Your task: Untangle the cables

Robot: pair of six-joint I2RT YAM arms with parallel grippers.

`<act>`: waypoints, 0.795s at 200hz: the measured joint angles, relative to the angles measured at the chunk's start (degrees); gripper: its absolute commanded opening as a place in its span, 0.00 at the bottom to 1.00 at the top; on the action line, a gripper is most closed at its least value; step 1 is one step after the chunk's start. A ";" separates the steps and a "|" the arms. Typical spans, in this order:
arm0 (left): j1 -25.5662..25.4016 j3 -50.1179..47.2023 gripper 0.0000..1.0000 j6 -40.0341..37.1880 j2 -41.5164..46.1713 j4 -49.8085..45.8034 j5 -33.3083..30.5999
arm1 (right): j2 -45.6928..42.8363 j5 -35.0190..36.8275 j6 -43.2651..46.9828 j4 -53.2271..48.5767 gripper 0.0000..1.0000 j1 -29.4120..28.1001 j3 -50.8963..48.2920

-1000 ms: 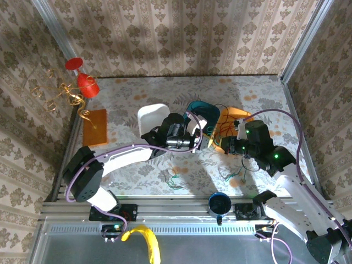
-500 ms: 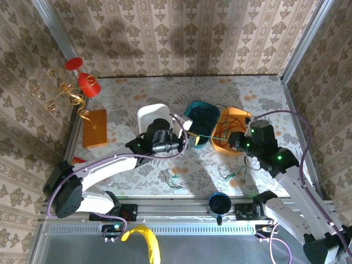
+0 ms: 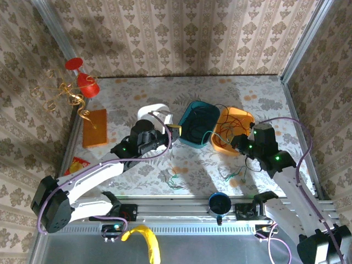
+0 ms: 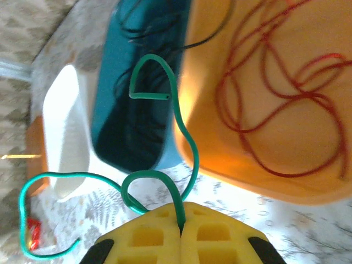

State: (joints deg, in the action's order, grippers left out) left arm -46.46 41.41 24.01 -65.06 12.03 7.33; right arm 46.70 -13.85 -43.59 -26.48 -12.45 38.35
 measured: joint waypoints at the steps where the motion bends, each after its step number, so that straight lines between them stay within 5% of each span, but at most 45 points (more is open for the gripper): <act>1: 0.00 -0.11 0.00 0.00 0.07 0.02 -0.15 | 0.04 -0.07 0.02 0.04 0.00 -0.09 0.07; 37: 2.21 -6.54 0.11 5.49 7.63 -2.67 -16.37 | 8.28 -0.52 2.03 4.37 0.00 -9.75 6.16; 87: 7.37 -7.26 0.17 17.40 20.09 -23.58 -39.10 | 30.25 1.79 6.23 7.41 0.00 -20.79 20.28; 145: 12.02 -7.34 0.18 24.57 24.55 -40.02 -43.74 | 54.64 3.15 11.91 5.49 0.00 -24.98 43.23; 159: 12.02 -7.65 0.19 25.11 24.48 -40.15 -43.45 | 58.75 3.30 13.09 4.17 0.11 -25.24 47.30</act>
State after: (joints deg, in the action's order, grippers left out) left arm -34.44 33.76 49.12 -40.58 -28.12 -36.12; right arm 105.45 -10.55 -30.50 -22.31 -37.69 85.65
